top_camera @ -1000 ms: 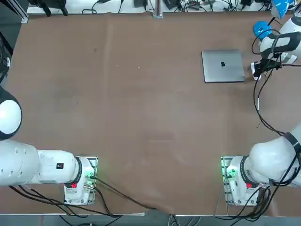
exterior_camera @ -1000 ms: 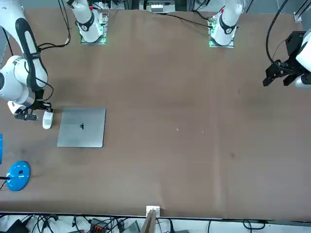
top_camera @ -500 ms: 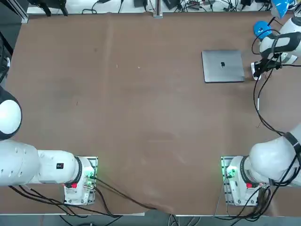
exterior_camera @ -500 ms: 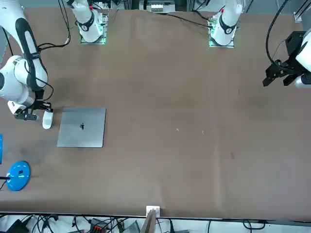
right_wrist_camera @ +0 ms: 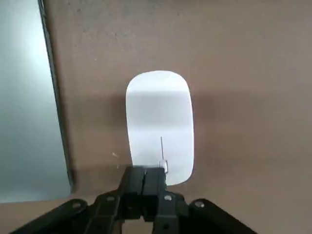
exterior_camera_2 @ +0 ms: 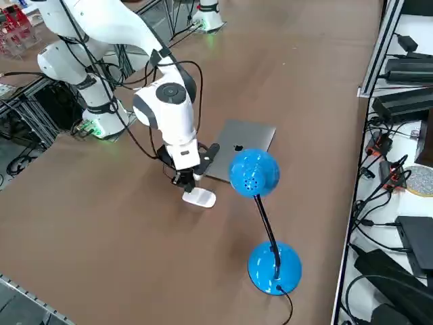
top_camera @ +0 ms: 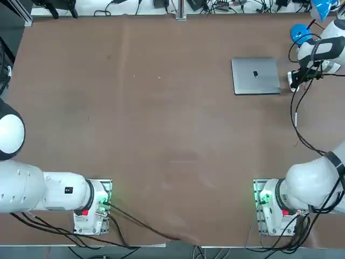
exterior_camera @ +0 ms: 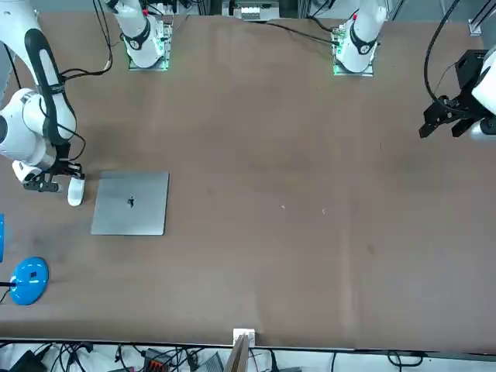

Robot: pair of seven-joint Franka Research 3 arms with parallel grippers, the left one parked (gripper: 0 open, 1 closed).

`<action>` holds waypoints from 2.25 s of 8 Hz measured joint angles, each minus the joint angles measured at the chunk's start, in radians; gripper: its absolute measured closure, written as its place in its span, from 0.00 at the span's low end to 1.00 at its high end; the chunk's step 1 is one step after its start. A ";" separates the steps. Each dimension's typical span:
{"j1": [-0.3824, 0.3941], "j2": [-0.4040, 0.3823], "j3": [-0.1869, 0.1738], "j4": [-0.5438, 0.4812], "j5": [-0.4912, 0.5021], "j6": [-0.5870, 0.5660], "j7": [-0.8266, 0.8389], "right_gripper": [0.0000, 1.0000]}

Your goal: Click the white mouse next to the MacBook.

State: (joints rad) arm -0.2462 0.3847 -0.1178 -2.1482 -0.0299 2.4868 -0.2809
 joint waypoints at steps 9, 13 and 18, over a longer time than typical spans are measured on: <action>0.072 -0.204 0.014 0.336 0.000 -0.571 0.052 0.69; 0.128 -0.276 0.017 0.481 0.000 -0.740 0.130 0.01; 0.210 -0.412 0.023 0.489 0.001 -0.867 0.169 0.00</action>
State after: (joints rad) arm -0.0360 -0.0273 -0.0949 -1.6588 -0.0287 1.6201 -0.1119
